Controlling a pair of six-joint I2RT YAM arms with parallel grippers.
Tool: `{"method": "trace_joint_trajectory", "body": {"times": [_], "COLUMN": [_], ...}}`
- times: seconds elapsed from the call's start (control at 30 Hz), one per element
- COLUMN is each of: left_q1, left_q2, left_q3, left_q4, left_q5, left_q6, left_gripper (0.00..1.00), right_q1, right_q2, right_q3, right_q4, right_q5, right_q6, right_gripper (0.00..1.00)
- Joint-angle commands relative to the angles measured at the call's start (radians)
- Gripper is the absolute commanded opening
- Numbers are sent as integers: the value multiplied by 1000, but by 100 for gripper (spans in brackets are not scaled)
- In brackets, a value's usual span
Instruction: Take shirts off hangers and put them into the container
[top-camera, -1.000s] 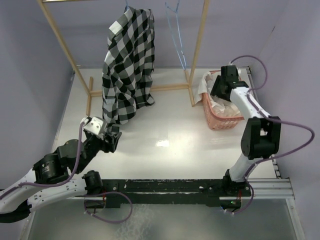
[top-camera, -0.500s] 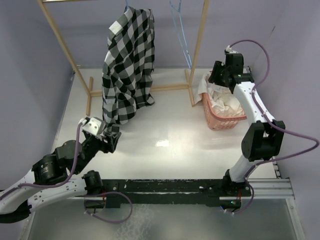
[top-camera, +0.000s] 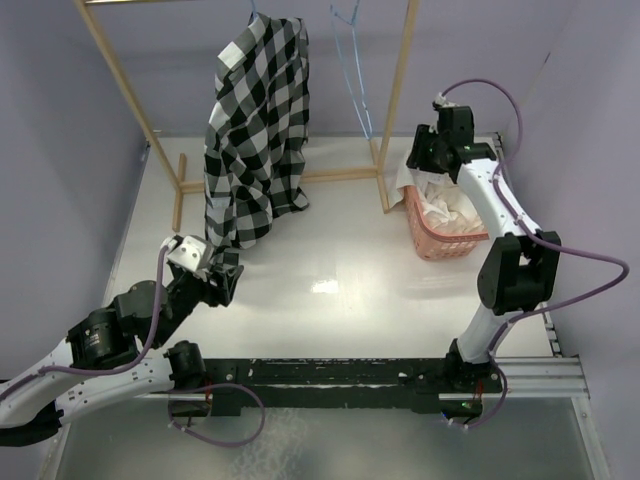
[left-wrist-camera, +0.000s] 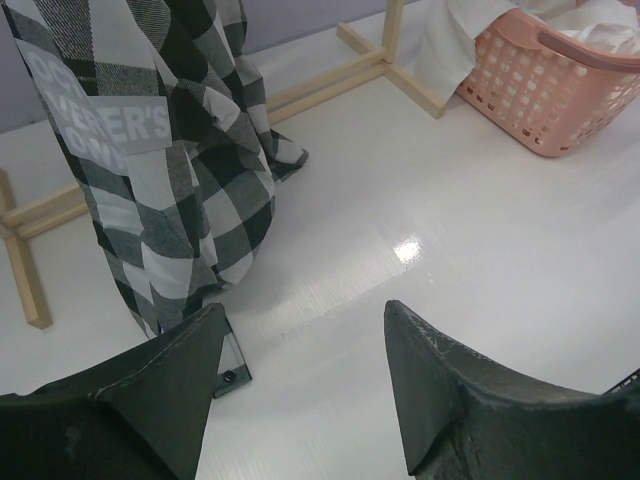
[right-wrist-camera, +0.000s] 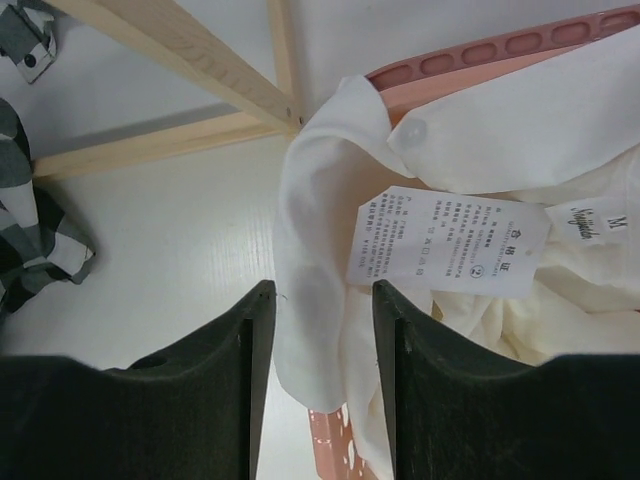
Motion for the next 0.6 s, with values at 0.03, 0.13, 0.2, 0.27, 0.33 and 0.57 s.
{"method": "trace_joint_trajectory", "body": {"times": [0.03, 0.13, 0.2, 0.27, 0.33, 0.57], "left_q1": [0, 0, 0, 0, 0, 0], "left_q2": [-2, -1, -3, -5, -6, -9], "left_q3": [0, 0, -1, -1, -2, -3], "left_q4": [47, 47, 47, 47, 47, 48], "left_q5": [-1, -1, 0, -1, -1, 1], "left_q6": [-8, -8, -8, -8, -8, -9], "left_gripper": [68, 68, 68, 68, 68, 68], "right_q1": [44, 46, 51, 52, 53, 56], "right_q2": [-32, -18, -17, -8, 6, 23], "right_q3": [38, 45, 44, 55, 71, 75], "right_q4": [-4, -8, 2, -6, -26, -26], "right_q5": [30, 34, 44, 52, 64, 85], "right_q6": [-44, -45, -45, -44, -46, -49], "right_gripper": [44, 41, 37, 31, 30, 30]}}
